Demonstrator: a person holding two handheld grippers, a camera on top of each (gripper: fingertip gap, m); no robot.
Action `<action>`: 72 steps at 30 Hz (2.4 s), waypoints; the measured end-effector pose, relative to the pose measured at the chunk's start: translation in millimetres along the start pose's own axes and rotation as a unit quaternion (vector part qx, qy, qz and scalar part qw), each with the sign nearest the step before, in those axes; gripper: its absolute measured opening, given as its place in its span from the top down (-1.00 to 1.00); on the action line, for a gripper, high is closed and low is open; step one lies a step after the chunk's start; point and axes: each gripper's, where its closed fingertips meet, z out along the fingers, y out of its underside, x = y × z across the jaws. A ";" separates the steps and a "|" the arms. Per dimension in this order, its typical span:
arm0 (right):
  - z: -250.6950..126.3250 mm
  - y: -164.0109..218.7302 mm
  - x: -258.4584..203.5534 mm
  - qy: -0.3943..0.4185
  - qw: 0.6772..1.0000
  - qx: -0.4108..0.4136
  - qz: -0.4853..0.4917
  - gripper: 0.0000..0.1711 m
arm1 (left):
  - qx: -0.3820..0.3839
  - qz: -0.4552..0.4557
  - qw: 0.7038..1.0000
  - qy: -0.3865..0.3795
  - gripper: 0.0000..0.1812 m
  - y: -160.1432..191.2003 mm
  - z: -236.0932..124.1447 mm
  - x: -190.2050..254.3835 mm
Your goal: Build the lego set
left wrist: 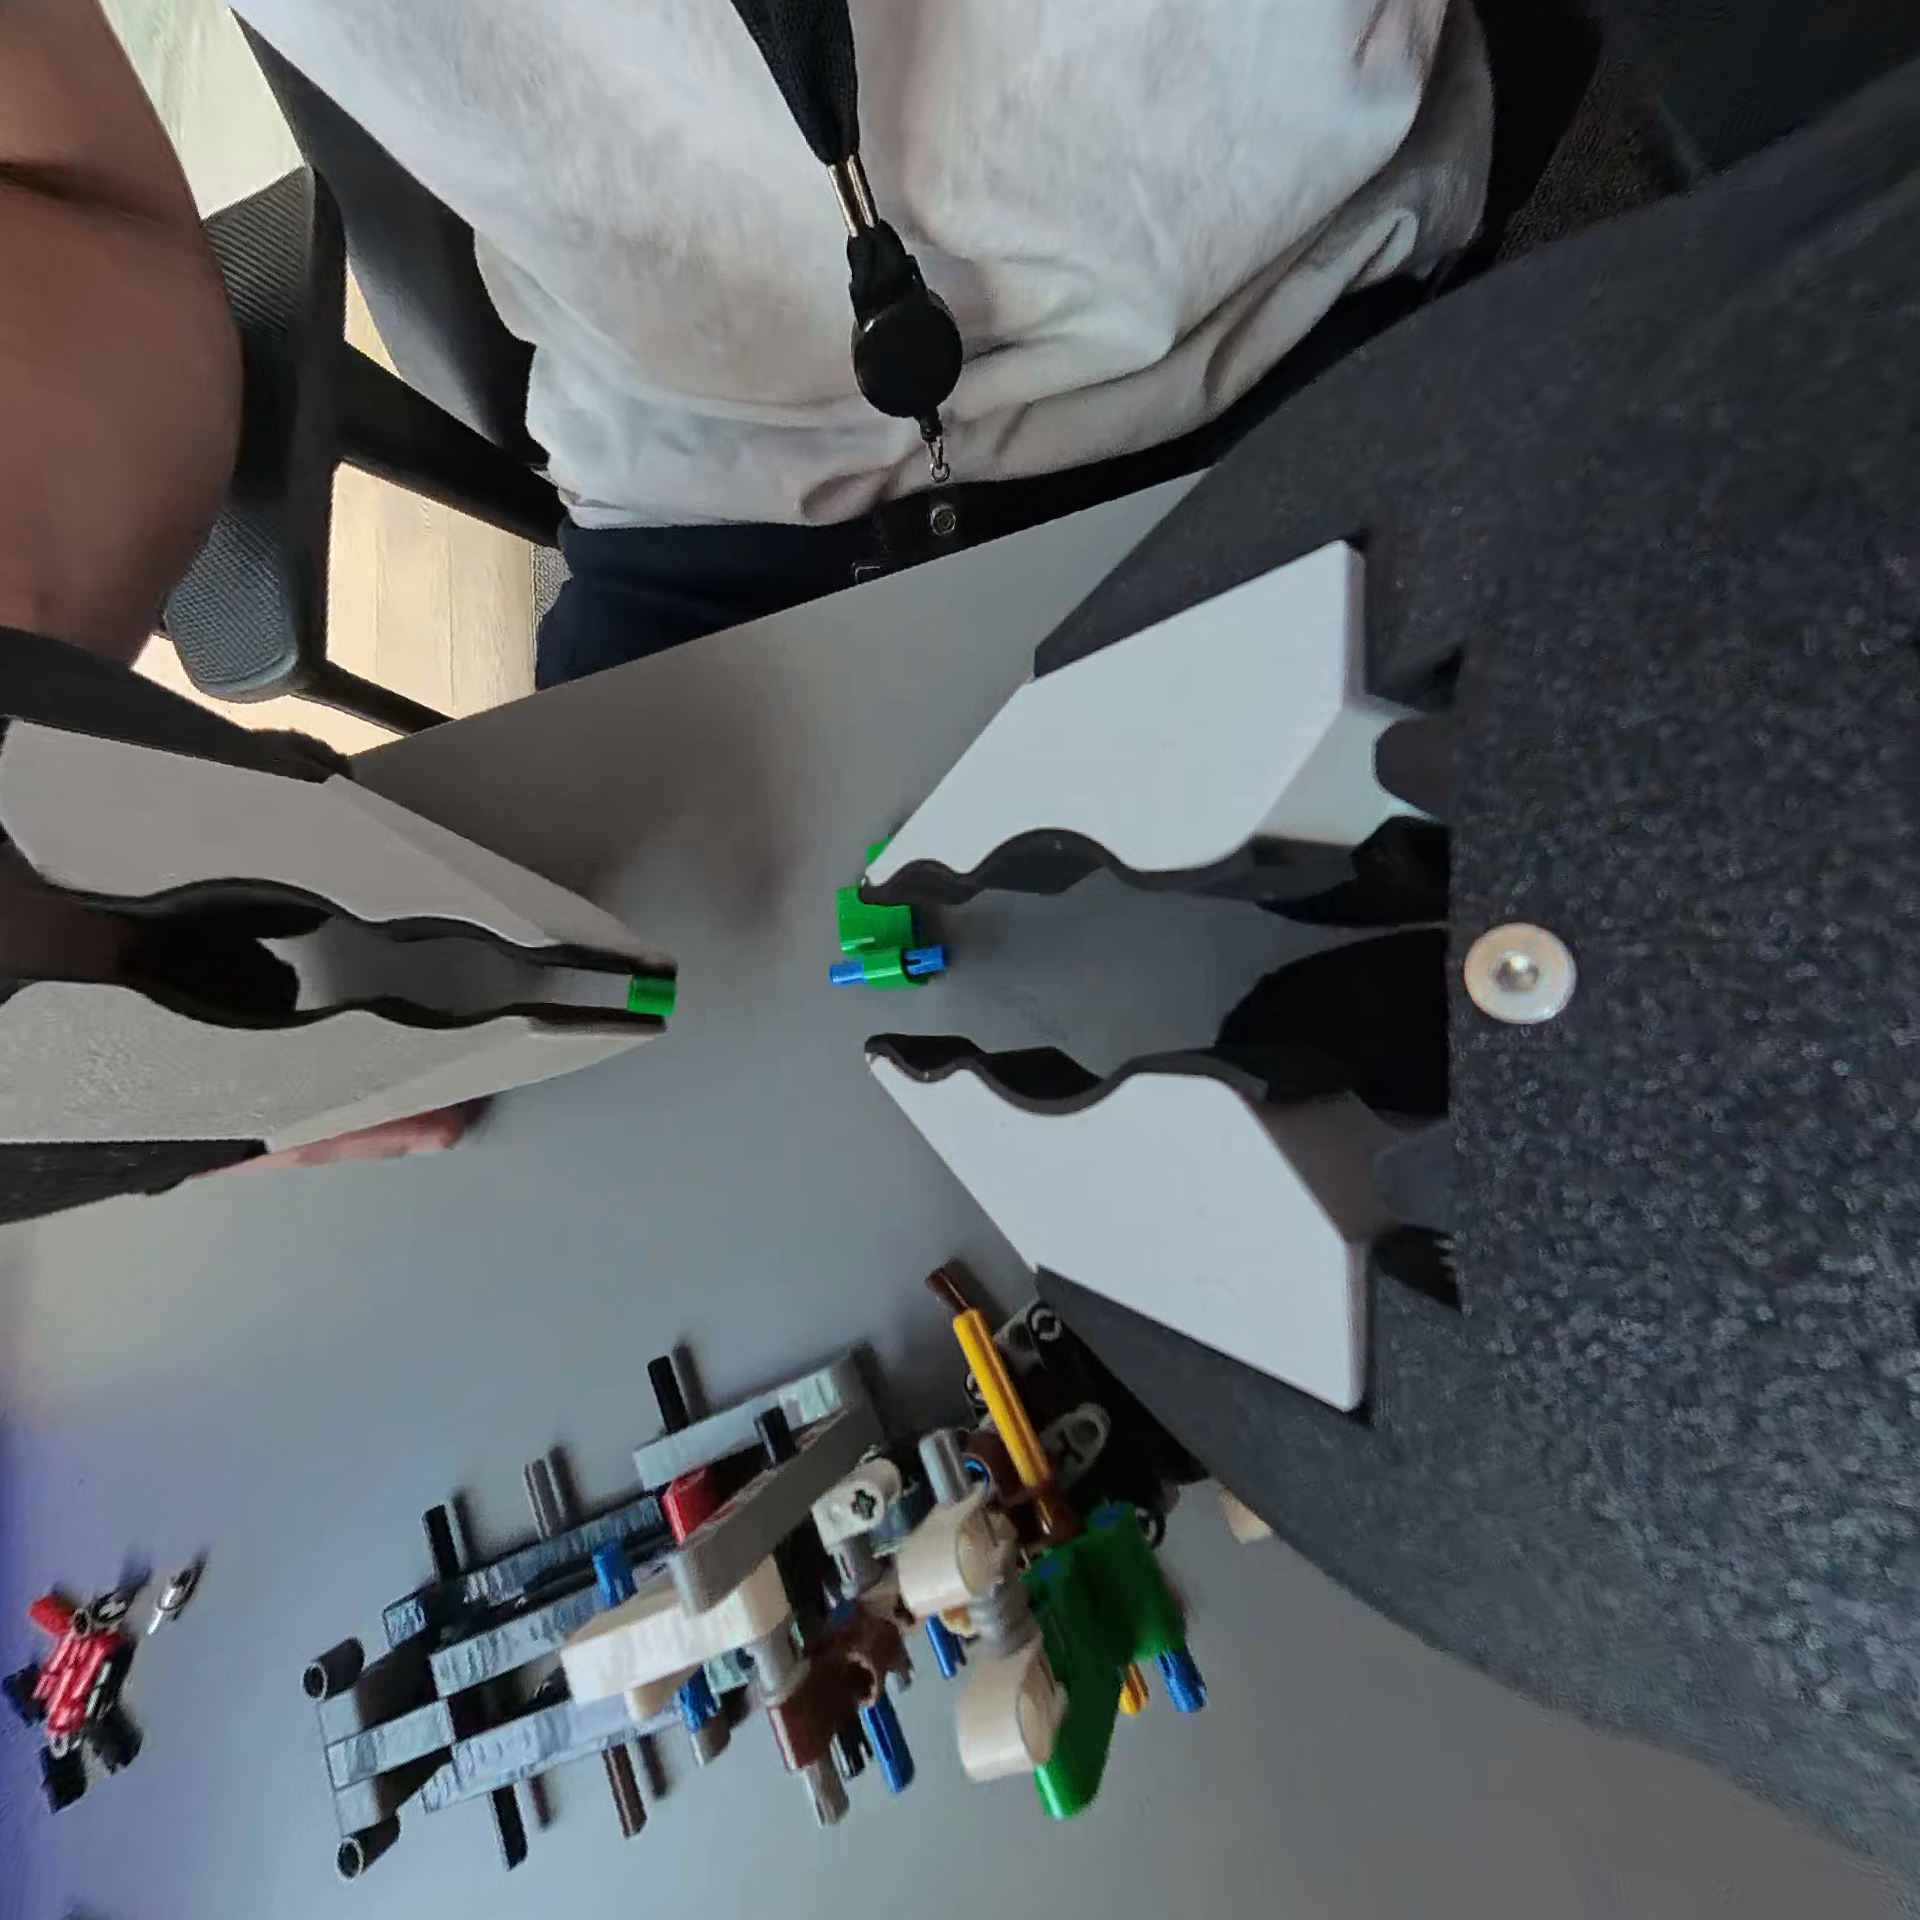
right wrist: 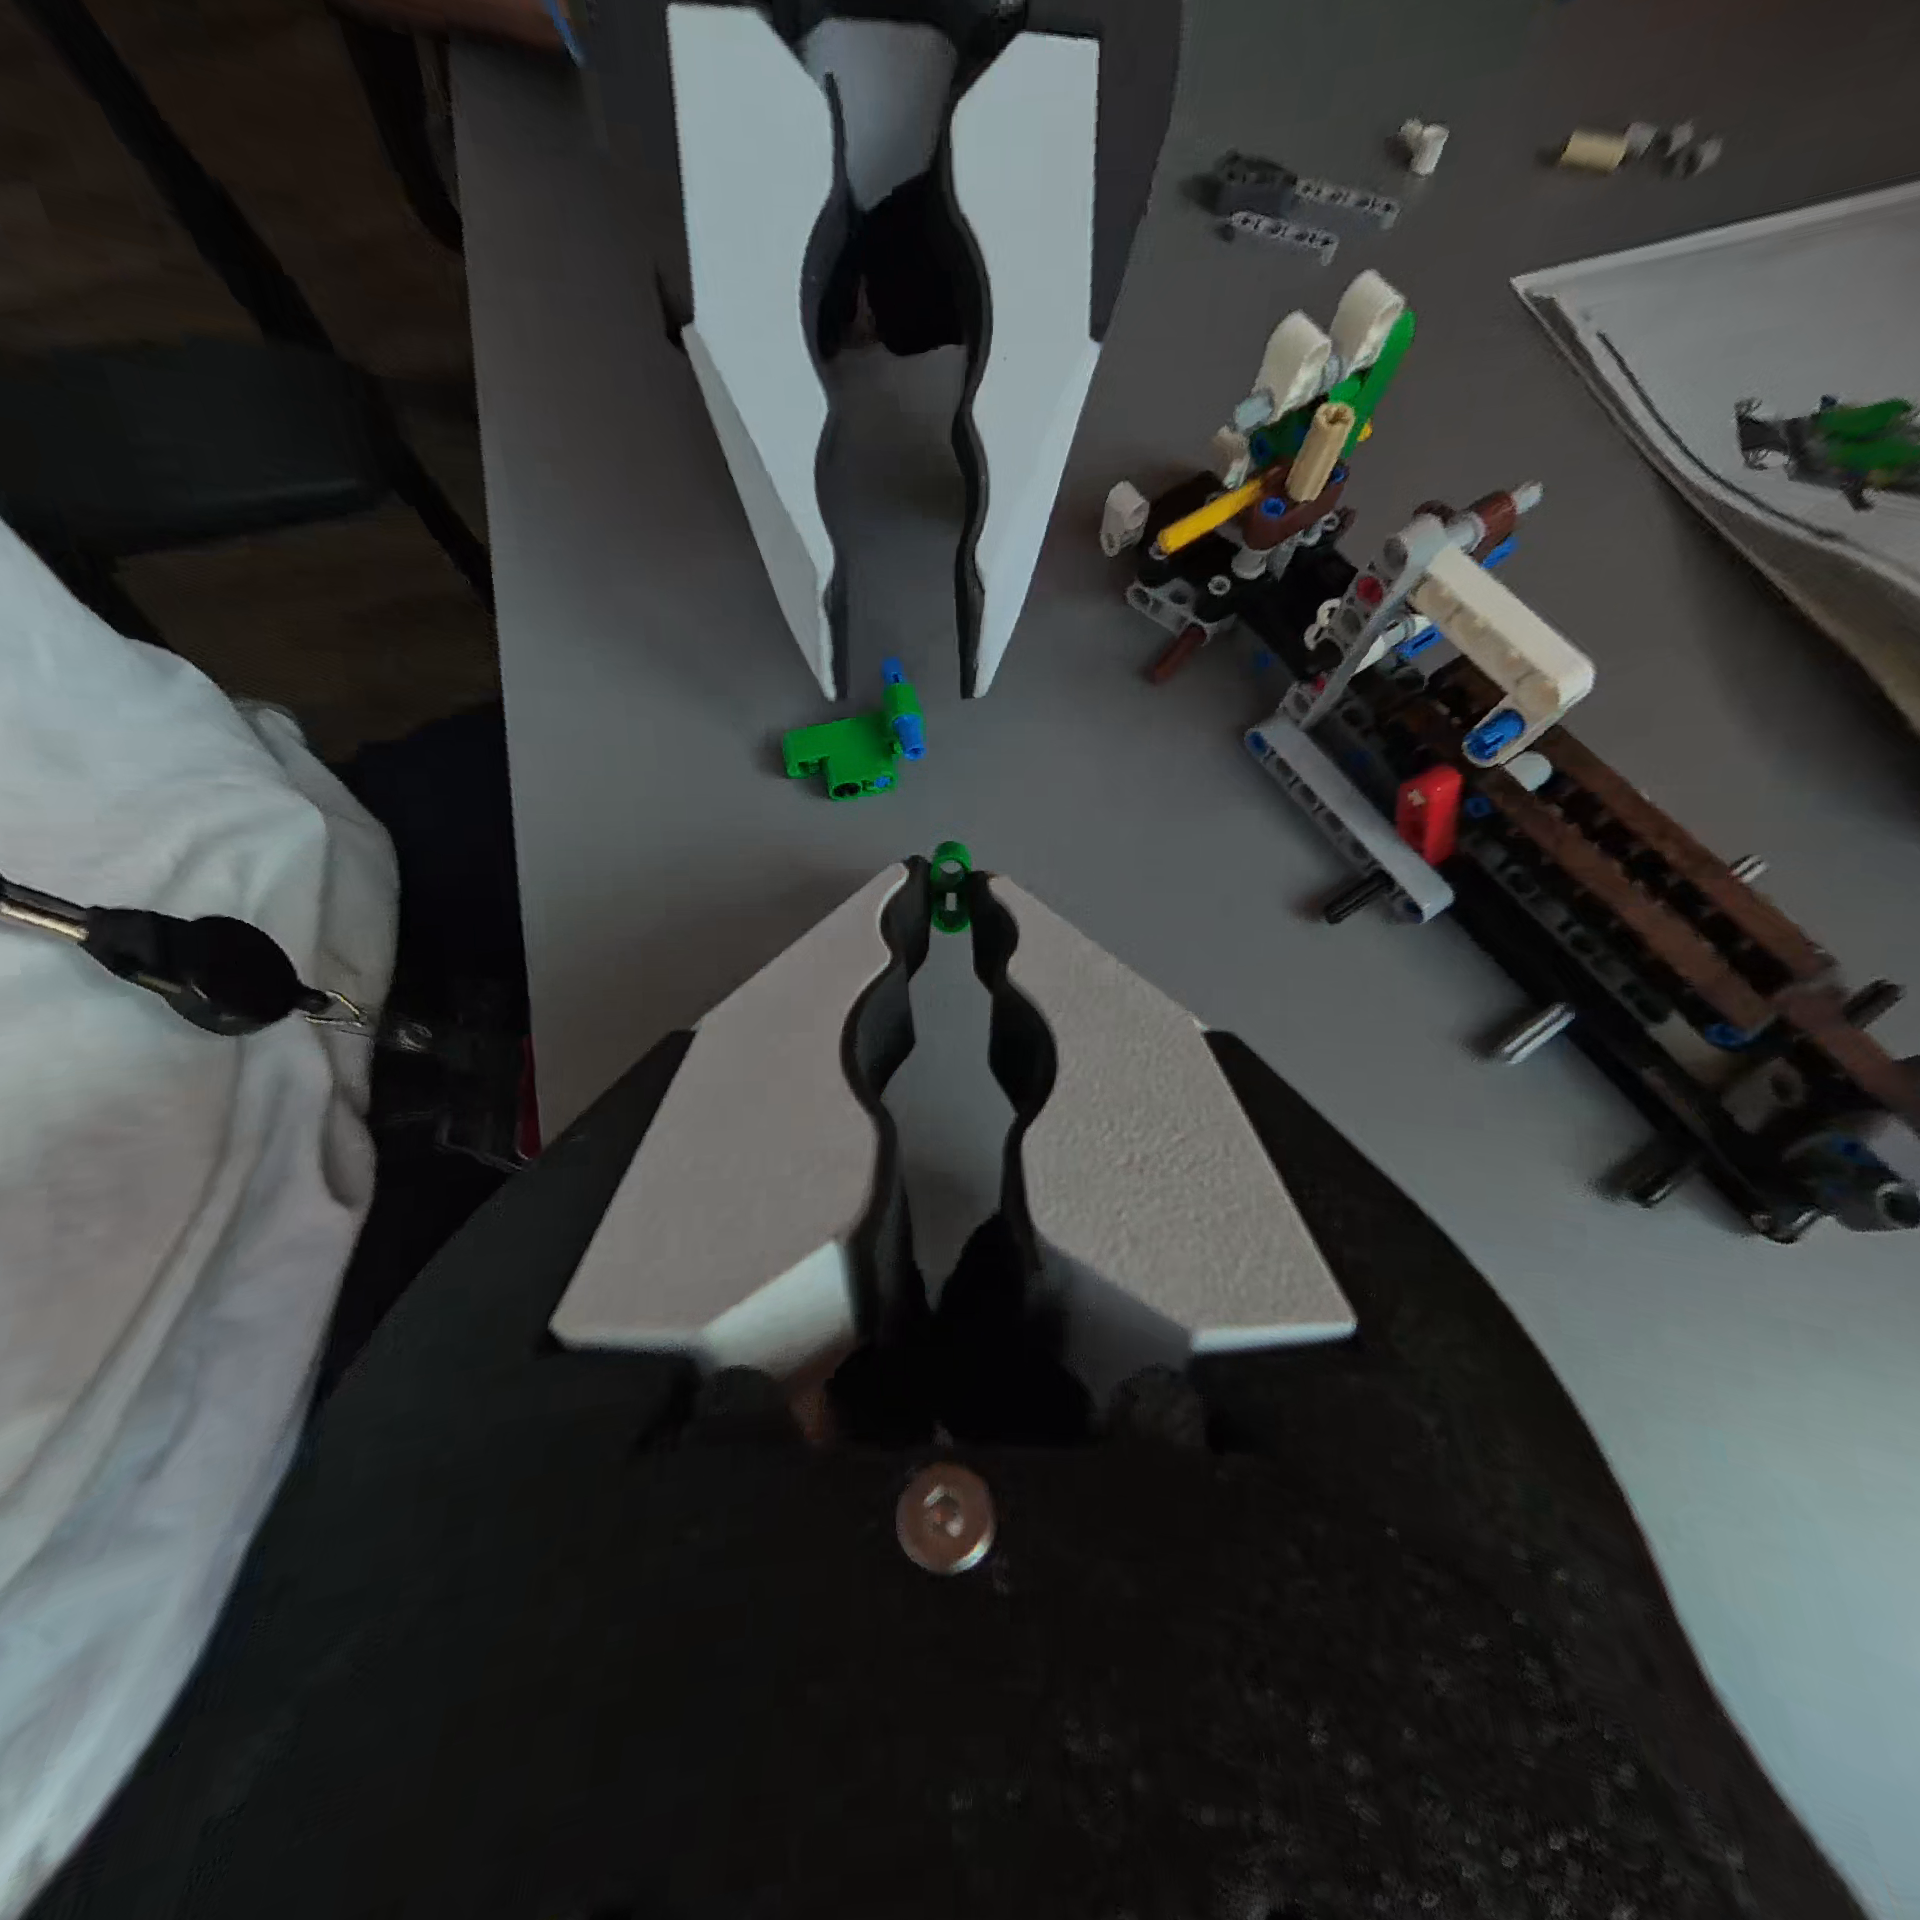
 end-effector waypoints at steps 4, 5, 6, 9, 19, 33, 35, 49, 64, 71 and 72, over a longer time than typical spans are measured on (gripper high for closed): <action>-5.6 -7.7 -0.7 -0.023 0.999 0.031 0.014 0.93 | -0.030 0.017 0.999 -0.017 0.94 4.0 7.2 -1.7; -6.6 -8.7 -1.7 -0.029 0.999 0.036 0.015 0.93 | -0.033 0.022 0.999 -0.017 0.93 4.6 6.9 -0.5; -6.5 -10.2 -2.3 -0.031 0.998 0.043 0.016 0.93 | -0.033 0.028 0.999 -0.013 0.93 5.2 6.6 1.3; 1.9 -12.5 -6.0 -0.042 0.998 0.050 0.005 0.93 | -0.022 0.021 1.000 0.003 0.93 7.4 4.2 3.2; 23.9 -17.5 -13.2 -0.047 0.998 0.022 0.044 0.93 | -0.021 0.036 0.999 -0.002 0.93 11.2 -0.6 3.7; 37.9 -15.2 -14.6 -0.042 0.996 -0.007 0.078 0.92 | -0.022 0.020 1.000 0.006 0.93 11.1 -0.5 3.0; 38.5 -15.5 -14.6 -0.044 0.996 -0.008 0.080 0.92 | -0.022 0.018 1.000 0.008 0.93 11.2 -0.6 2.9; 41.1 -12.3 -15.9 -0.061 0.992 -0.019 0.111 0.92 | -0.022 0.012 1.000 0.012 0.93 11.3 -0.7 2.7; 38.8 -15.7 -17.4 -0.087 0.982 -0.002 0.166 0.90 | -0.022 0.017 1.000 0.008 0.93 11.4 -0.5 2.8; 36.4 -14.9 -13.9 -0.072 0.986 0.000 0.153 0.79 | -0.022 0.015 1.000 0.009 0.93 11.5 -0.5 2.7; 36.0 -13.8 -13.4 -0.069 0.987 -0.002 0.148 0.80 | -0.022 0.015 1.000 0.009 0.93 11.4 -0.5 2.7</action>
